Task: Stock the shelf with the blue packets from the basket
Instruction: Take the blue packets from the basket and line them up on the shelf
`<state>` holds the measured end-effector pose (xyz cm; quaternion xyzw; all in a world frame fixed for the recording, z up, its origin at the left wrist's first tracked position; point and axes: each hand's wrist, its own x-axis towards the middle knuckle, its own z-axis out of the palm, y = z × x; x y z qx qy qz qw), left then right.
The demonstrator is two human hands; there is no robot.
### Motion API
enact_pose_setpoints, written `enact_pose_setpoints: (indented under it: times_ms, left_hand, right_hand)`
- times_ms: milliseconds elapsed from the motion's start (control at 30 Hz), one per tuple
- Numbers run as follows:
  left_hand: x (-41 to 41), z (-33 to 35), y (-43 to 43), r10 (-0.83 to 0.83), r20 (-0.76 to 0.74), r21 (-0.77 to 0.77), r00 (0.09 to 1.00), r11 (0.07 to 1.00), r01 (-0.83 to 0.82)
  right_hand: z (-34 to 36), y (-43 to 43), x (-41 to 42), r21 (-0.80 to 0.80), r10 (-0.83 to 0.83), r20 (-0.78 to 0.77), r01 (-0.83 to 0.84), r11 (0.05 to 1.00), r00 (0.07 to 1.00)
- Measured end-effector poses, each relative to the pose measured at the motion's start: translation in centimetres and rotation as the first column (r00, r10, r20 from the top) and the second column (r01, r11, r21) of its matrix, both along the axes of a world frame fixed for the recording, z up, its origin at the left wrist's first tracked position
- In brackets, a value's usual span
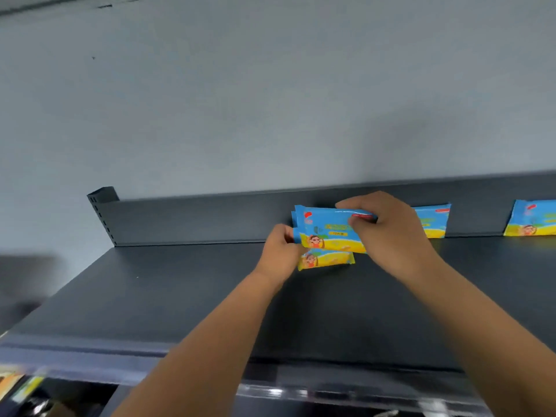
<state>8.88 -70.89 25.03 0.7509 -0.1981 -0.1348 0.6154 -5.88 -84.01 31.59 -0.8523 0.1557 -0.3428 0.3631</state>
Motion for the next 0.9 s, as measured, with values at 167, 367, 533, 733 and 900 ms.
enact_pose_setpoints:
  times_ms: [167, 367, 533, 733, 900]
  left_hand:
    - [1.4, -0.9, -1.7, 0.008, 0.222, 0.146, 0.975, 0.988, -0.041]
    - [3.1, -1.4, -2.4, 0.079, 0.271, 0.194, 0.959, 0.972, -0.135]
    - [4.2, -1.5, -2.5, 0.121, 0.243, 0.189, 0.962, 0.967, -0.169]
    - [4.9, -1.7, -2.6, 0.124, 0.145, 0.263, 0.982, 0.952, -0.159]
    - [5.3, -2.1, -2.1, 0.028, 0.081, 0.314, 0.996, 0.948, -0.052]
  right_hand:
    - [-0.8, -1.1, 0.9, -0.012, -0.036, -0.023, 0.036, 0.999, 0.999]
    - [-1.3, -2.0, 2.0, -0.029, -0.108, -0.045, 0.107, 0.994, 0.993]
    - [-2.1, -2.6, 3.0, -0.046, -0.135, -0.061, 0.132, 0.990, 0.989]
    - [-3.9, -3.2, 5.2, -0.019, -0.090, -0.105, 0.089, 0.996, 0.990]
    - [-6.3, -3.0, 6.8, -0.087, -0.092, -0.138, 0.080, 0.993, 0.986]
